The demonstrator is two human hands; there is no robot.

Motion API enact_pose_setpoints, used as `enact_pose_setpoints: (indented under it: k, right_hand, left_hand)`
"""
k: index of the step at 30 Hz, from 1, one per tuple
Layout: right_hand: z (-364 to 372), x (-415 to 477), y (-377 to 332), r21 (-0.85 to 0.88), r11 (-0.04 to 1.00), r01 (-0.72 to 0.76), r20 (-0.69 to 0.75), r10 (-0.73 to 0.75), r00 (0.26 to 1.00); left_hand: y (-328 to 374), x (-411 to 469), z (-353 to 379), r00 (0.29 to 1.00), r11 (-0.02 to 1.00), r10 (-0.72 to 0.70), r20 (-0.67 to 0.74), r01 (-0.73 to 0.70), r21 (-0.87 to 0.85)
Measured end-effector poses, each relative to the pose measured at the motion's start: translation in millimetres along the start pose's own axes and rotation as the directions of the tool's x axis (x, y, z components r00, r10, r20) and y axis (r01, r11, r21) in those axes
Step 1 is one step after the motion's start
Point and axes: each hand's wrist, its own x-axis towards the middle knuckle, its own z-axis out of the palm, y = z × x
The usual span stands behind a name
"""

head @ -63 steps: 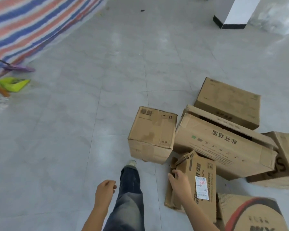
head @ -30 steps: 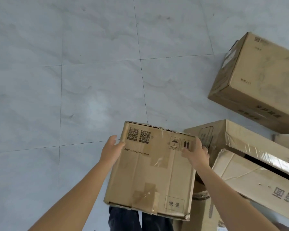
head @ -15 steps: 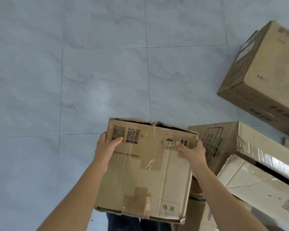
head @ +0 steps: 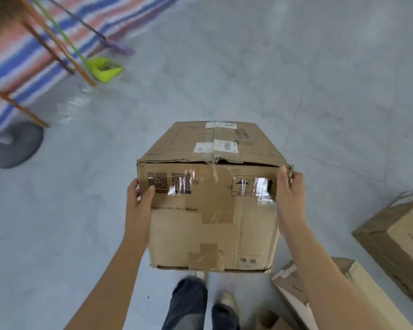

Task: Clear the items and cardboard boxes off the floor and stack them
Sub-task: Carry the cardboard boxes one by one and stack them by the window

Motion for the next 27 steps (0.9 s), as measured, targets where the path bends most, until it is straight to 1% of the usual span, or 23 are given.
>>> enact_pose_setpoints:
  k: [3,5,6,10,13,16,19,21,24,27]
  right_hand:
    - [23.0,-41.8,-56.3,-0.014,0.987,0.16,0.145,-0.157,0.977]
    - [40.4,-72.3,-85.8,-0.038,0.964,0.264,0.257,-0.246,0.935]
    - [50.3,-87.5,-98.8,-0.035,0.948,0.316,0.321,-0.289,0.902]
    - [92.8,-161.0,-139.7,0.026,0.894,0.448,0.552,-0.386,0.739]
    - [120.6,-230.7,-148.7,0.097,0.867,0.489,0.67,-0.42,0.612]
    - [144.5,-313.5,-143.4,0.173,0.841,0.512,0.773,-0.438,0.459]
    - [157.6,-405.8,-131.4,0.239,0.797,0.555,0.842,-0.454,0.291]
    - [158.7,-470.9,-120.2,0.304,0.765,0.568,0.853,-0.484,0.194]
    - [149.4,-566.8,-99.7,0.393,0.724,0.567,0.85,-0.521,0.075]
    - [132.4,-657.7,-76.3,0.472,0.697,0.54,0.84,-0.542,-0.035]
  left_hand:
    - [31.3,-39.2,-53.0,0.989,0.992,0.053,-0.139,-0.068,-0.106]
    - [50.7,-65.3,-89.2,0.967,0.984,0.08,-0.244,-0.116,-0.136]
    - [59.4,-77.7,-108.3,0.951,0.979,0.096,-0.295,-0.144,-0.143]
    - [81.5,-134.6,-195.3,0.855,0.962,0.165,-0.493,-0.25,-0.113]
    - [87.3,-192.3,-260.7,0.758,0.948,0.206,-0.619,-0.311,-0.065]
    - [78.7,-260.1,-327.3,0.673,0.944,0.189,-0.715,-0.326,-0.058]
    - [54.9,-336.6,-389.6,0.604,0.932,0.146,-0.784,-0.349,-0.095]
    - [39.3,-394.2,-427.7,0.545,0.926,0.13,-0.828,-0.366,-0.096]
    - [14.2,-483.3,-475.4,0.471,0.91,0.146,-0.87,-0.409,-0.069]
    - [-14.4,-570.0,-513.8,0.379,0.901,0.158,-0.912,-0.433,-0.023]
